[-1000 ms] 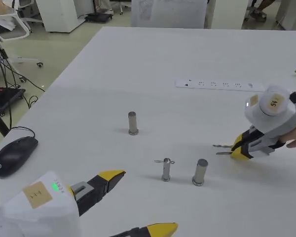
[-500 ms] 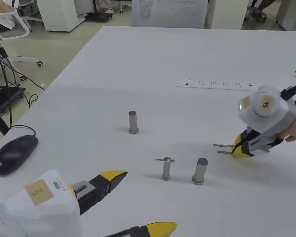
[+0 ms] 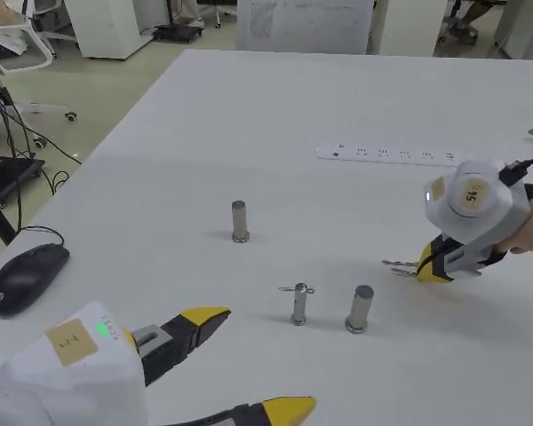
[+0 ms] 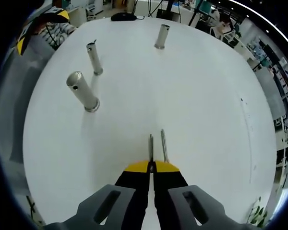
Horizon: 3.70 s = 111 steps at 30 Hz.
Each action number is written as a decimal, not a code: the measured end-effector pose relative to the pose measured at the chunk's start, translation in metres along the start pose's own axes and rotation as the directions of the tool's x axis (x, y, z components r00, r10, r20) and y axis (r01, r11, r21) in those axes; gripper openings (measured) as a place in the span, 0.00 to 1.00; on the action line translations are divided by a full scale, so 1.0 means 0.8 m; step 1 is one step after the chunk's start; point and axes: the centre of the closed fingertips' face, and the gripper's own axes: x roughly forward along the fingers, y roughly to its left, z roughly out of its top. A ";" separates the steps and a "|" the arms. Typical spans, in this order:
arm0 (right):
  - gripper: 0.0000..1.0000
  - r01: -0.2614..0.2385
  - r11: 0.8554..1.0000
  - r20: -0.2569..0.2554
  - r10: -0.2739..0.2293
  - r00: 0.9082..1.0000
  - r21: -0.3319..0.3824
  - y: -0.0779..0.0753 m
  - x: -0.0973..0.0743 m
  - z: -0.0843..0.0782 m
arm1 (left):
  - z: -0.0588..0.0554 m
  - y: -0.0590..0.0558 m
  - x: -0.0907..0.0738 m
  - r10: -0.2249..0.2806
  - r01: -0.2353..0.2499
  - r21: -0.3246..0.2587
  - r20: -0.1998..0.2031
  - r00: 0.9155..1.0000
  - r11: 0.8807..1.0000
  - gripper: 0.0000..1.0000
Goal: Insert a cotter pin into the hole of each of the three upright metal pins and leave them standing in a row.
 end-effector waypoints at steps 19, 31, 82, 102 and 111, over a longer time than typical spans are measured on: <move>0.03 0.139 0.985 0.143 -0.124 0.982 -0.102 0.015 -0.068 0.050 | 0.015 -0.008 0.014 -0.030 0.030 0.016 -0.008 1.000 0.999 0.53; 0.03 0.255 0.950 0.269 -0.201 0.942 -0.181 0.046 -0.118 0.095 | 0.031 -0.013 0.030 -0.047 0.047 -0.016 0.004 0.999 0.999 0.42; 0.03 0.237 0.934 0.442 -0.099 0.892 -0.269 0.188 -0.136 0.175 | 0.045 -0.047 0.048 -0.162 0.177 -0.281 0.074 0.984 0.943 0.04; 0.04 0.163 0.969 0.473 -0.056 0.880 -0.188 0.194 -0.134 0.178 | 0.043 -0.050 0.043 -0.180 0.183 -0.168 0.032 0.983 0.969 0.01; 0.09 0.093 0.989 0.514 -0.022 0.858 -0.113 0.195 -0.136 0.177 | 0.029 -0.052 0.041 -0.184 0.181 -0.080 -0.033 0.982 0.980 0.00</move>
